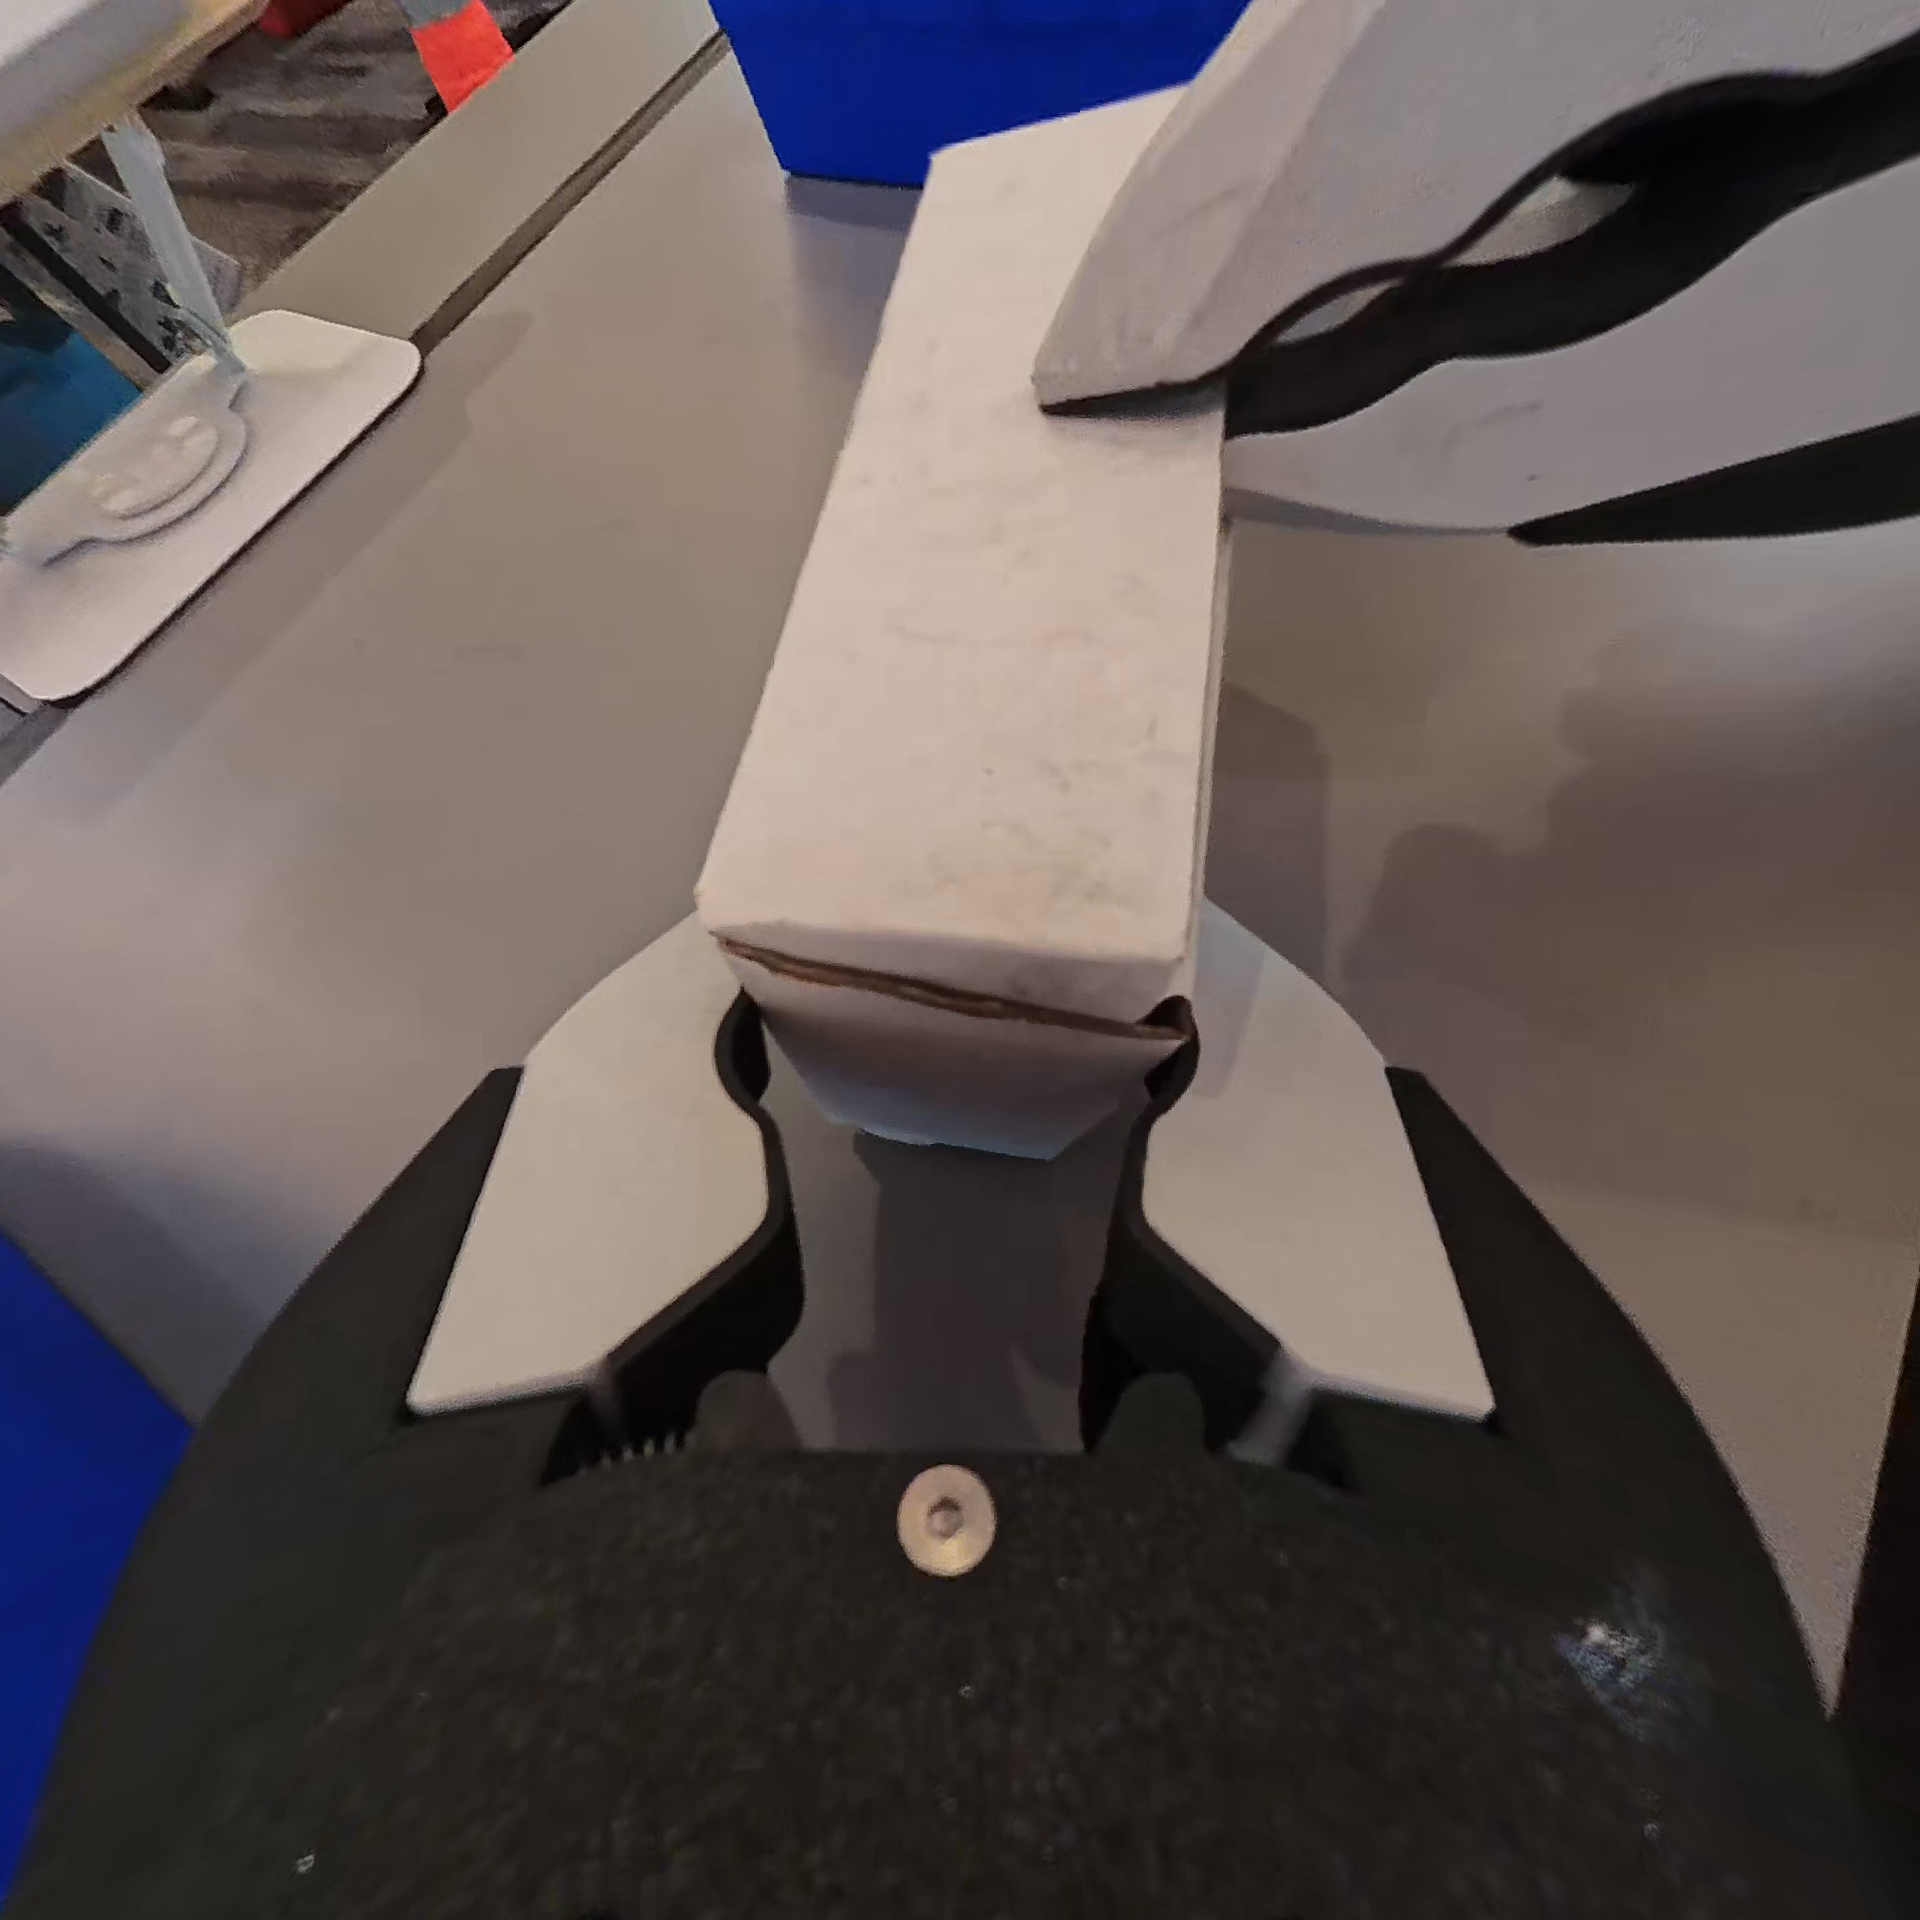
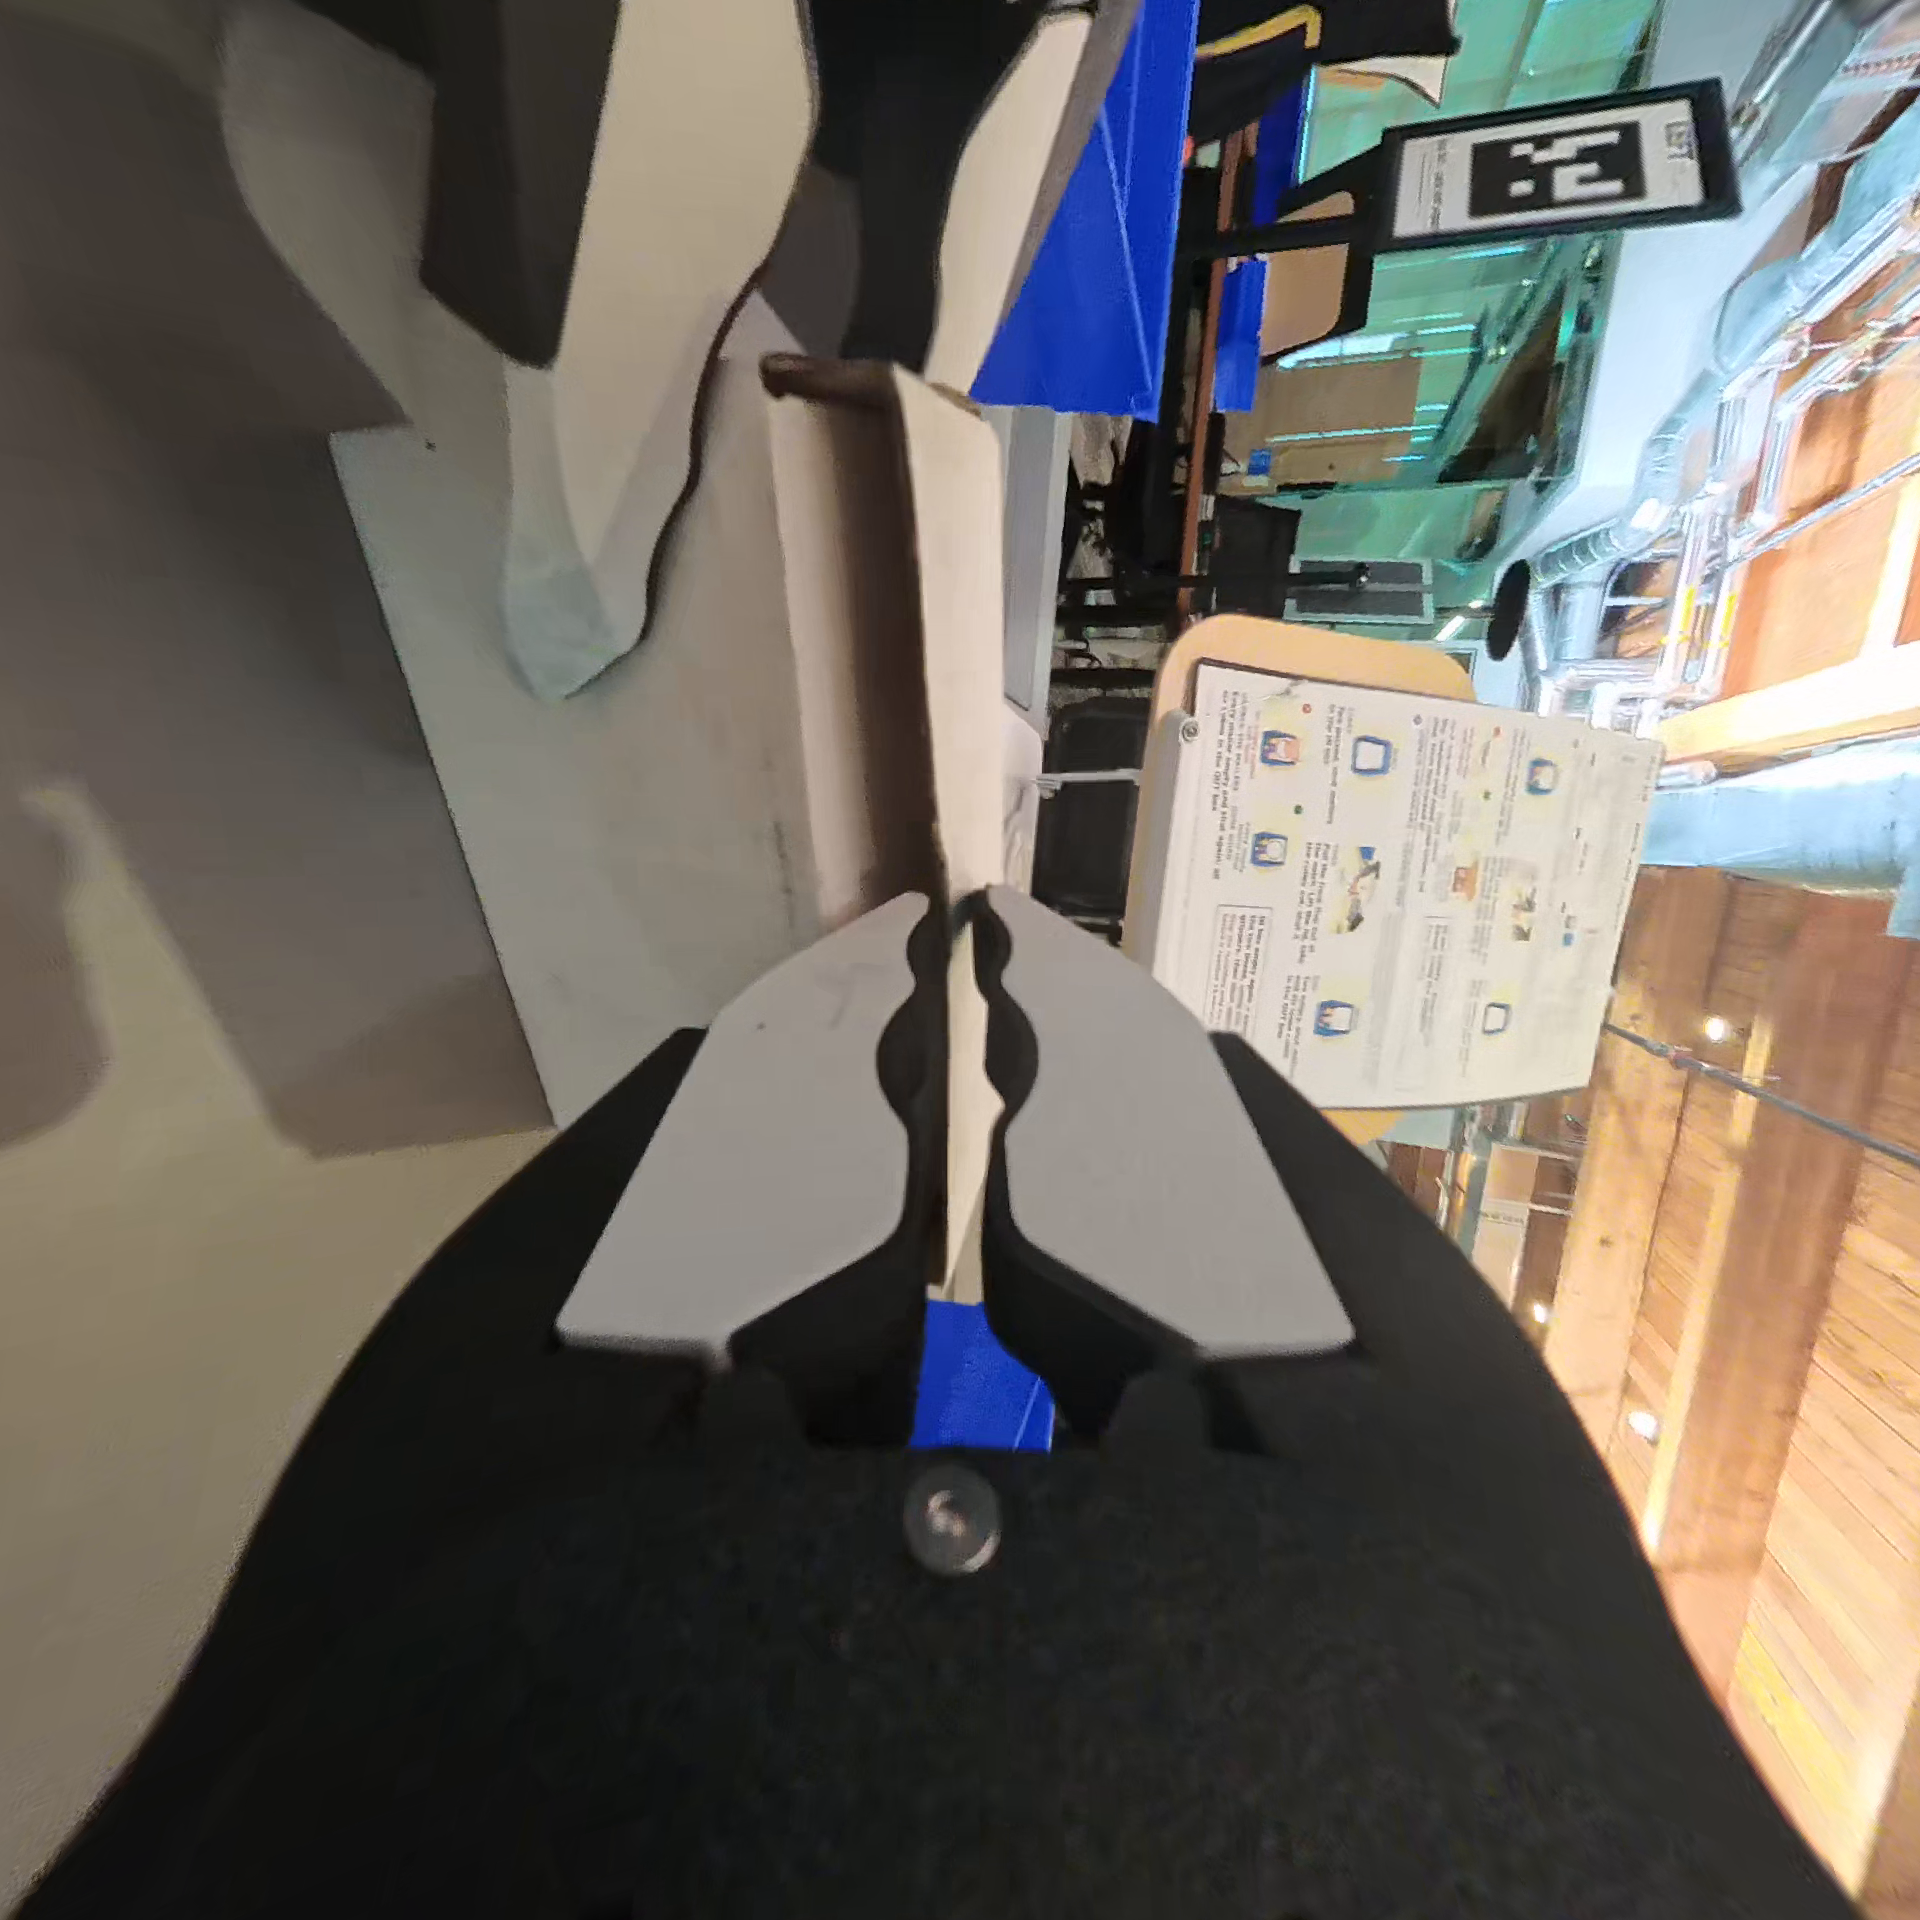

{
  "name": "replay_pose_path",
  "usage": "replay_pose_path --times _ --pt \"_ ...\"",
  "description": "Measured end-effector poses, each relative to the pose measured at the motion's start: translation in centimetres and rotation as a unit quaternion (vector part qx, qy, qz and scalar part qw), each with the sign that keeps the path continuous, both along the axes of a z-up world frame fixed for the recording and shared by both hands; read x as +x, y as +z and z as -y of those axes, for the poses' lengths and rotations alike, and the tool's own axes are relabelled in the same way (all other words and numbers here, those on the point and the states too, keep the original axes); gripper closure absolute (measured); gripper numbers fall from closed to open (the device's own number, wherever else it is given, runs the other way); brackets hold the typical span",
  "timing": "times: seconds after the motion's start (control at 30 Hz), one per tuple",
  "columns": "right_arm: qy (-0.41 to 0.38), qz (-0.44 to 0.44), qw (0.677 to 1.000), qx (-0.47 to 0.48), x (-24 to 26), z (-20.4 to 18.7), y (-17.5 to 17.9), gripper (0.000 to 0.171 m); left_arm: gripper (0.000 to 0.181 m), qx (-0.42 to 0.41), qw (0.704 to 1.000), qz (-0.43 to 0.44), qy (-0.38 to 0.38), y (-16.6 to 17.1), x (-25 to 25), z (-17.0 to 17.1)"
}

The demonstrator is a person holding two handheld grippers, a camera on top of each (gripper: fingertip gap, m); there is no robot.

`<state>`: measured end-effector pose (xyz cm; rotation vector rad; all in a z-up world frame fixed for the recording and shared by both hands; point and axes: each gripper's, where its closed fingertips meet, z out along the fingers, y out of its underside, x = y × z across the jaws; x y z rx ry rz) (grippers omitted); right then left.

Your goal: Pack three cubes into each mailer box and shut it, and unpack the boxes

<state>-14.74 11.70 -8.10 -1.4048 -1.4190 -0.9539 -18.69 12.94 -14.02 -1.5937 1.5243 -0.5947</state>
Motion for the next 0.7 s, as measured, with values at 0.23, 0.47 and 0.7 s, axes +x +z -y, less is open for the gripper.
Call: replay_pose_path --times 0.23,0.47,0.7 --pt "-0.055 -0.146 0.981 -0.113 0.7 -1.0 1.1 0.167 0.112 0.067 0.997 0.020 0.035 0.3 0.5 -1.6" --pt "-0.076 -0.202 0.957 -0.192 1.0 -1.6 2.3 0.167 0.111 0.165 0.982 -0.006 0.087 0.2 0.1 -3.2" --pt "-0.111 -0.209 0.967 -0.090 1.6 -1.4 2.6 0.169 0.120 -0.077 0.981 0.112 0.138 2.1 -1.8 -1.3"
